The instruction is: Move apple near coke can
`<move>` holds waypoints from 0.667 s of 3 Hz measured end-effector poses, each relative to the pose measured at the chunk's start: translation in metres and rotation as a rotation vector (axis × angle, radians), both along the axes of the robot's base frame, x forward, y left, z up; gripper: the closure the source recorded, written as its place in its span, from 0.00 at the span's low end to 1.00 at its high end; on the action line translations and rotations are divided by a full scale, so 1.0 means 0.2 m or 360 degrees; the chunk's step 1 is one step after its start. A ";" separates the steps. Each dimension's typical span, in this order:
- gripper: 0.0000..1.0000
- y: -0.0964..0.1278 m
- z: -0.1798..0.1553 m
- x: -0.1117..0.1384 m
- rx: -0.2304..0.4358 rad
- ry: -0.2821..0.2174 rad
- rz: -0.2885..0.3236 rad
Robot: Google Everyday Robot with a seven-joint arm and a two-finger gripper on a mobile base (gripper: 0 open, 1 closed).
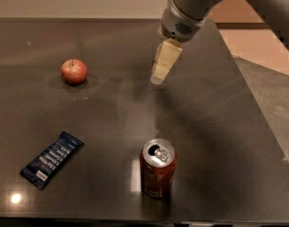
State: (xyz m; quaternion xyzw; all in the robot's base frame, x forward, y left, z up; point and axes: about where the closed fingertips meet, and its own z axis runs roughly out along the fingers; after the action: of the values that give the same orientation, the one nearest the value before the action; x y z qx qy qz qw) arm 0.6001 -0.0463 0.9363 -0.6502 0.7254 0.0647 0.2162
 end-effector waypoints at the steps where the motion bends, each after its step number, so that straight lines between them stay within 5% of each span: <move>1: 0.00 0.16 -0.05 0.07 0.0095 -0.0014 -0.0029; 2: 0.00 0.29 -0.09 0.12 0.0191 -0.0050 -0.0063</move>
Offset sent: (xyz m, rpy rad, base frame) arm 0.0386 0.0935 -0.0247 0.2137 -0.0793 -0.0776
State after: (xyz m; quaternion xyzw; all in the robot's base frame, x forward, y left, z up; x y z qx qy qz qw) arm 0.6237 0.0119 0.9186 -0.6226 0.7294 0.0937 0.2674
